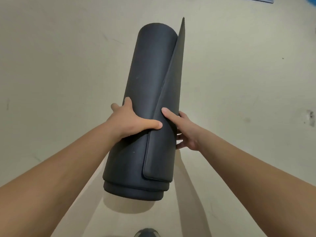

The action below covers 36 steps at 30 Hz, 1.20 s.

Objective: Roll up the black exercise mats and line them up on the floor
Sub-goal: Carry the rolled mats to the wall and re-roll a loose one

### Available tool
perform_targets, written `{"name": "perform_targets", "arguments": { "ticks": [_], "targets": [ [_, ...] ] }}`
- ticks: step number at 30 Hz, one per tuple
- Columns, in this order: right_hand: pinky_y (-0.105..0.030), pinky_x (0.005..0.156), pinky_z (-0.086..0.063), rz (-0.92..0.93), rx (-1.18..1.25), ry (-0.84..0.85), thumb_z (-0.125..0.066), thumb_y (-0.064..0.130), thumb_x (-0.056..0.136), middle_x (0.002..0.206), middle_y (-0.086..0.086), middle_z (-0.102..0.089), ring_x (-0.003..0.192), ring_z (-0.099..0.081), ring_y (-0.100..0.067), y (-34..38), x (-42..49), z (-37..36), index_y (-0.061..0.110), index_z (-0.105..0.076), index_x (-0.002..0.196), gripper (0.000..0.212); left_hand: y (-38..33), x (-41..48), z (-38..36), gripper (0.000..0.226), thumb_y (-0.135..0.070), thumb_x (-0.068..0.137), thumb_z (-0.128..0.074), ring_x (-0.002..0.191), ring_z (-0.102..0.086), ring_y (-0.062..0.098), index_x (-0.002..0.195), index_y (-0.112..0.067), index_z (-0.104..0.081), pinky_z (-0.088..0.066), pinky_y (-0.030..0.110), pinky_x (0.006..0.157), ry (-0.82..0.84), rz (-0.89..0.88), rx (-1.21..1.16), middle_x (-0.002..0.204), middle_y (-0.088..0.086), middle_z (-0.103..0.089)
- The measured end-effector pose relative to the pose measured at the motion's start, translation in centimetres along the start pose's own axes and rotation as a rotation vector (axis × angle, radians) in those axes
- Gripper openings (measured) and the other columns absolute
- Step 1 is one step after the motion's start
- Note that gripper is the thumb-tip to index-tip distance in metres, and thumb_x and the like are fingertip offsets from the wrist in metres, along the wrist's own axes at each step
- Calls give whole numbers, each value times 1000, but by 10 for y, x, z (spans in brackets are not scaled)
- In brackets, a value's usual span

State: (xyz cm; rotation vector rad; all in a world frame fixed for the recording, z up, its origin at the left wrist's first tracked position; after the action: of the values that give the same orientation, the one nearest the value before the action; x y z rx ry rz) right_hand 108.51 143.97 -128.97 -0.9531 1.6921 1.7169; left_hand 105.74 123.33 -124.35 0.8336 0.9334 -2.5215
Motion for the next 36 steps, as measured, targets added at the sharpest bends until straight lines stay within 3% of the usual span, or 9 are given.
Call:
{"name": "perform_targets", "arguments": {
  "ticks": [5,8,11,15,21,24,27,31,36],
  "targets": [
    [-63,96,-59,-87,186,43,-91,82,46,148,-9,-59,123,-67,-39,-67,-27,35,43,-37,152,125,-60,-19,-44,142,-74,49,-84,123,-53,39,162,-35,-7,-56,52,98,53,-279,553,149,8,-24],
    [-55,97,-61,-128,-179,43,-87,83,52,133,-14,-69,115,-74,-30,-78,-65,73,26,-28,162,137,-97,-33,-77,148,-71,53,-83,134,-44,40,164,-32,6,-49,59,105,16,-540,912,153,14,-23],
    [-43,85,-66,-176,-846,103,-78,69,82,110,-11,-76,92,-80,-24,-56,-111,126,11,-61,134,79,-124,-47,-123,152,-69,57,-86,149,-26,43,164,-31,15,-34,66,116,12,-818,1140,162,17,-15],
    [-31,77,-63,130,-1013,10,-84,57,83,97,7,-80,90,-77,-7,-7,-170,173,27,-77,109,40,-144,-54,-162,150,-67,59,-84,148,-24,43,164,-29,17,-32,65,115,-6,-1098,1275,158,19,-20],
    [-54,118,-36,75,-1491,-292,-75,99,45,165,0,-30,152,-32,-30,-5,-143,240,54,4,162,148,-146,-55,-172,139,-64,67,-82,155,-17,42,165,-30,11,-23,64,121,-95,-1340,1308,158,17,-22],
    [-50,111,-44,8,-1312,-338,-78,100,32,157,3,-37,143,-46,-33,-4,-136,259,64,3,157,153,-138,-53,-160,119,-49,68,-89,153,-24,40,163,-23,-23,-15,70,123,-276,-1289,1124,156,15,-32],
    [-48,104,-48,-15,-1311,-410,-75,102,31,150,-5,-41,134,-53,-39,-4,-130,250,60,2,158,155,-114,-44,-155,70,-25,59,-95,110,-49,39,118,-15,-59,-44,55,93,-515,-1018,716,120,13,-51],
    [-50,96,-54,-38,-1323,-570,-61,109,35,141,-13,-40,120,-56,-41,-36,-129,232,48,13,161,158,-89,-20,-180,31,-17,87,-74,91,-57,32,108,-20,-51,-48,39,79,-230,-364,127,130,7,-45],
    [-48,96,-52,-27,-1453,-520,-64,103,51,143,-15,-36,128,-48,-38,-47,-139,231,45,20,162,151,-96,-21,-221,46,6,81,-58,83,-53,10,121,-15,-47,-48,20,75,-256,-76,-534,133,1,-35]
  ]
}}
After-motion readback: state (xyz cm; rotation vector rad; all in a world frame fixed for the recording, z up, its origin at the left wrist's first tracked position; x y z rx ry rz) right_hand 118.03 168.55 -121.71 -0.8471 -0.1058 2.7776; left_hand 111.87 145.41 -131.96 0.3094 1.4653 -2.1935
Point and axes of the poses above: each hand's wrist, its own x-axis towards the middle knuckle, its own z-axis out of the back of the hand, y = z × x, the point moved 4 cm from there along x, towards the middle knuckle
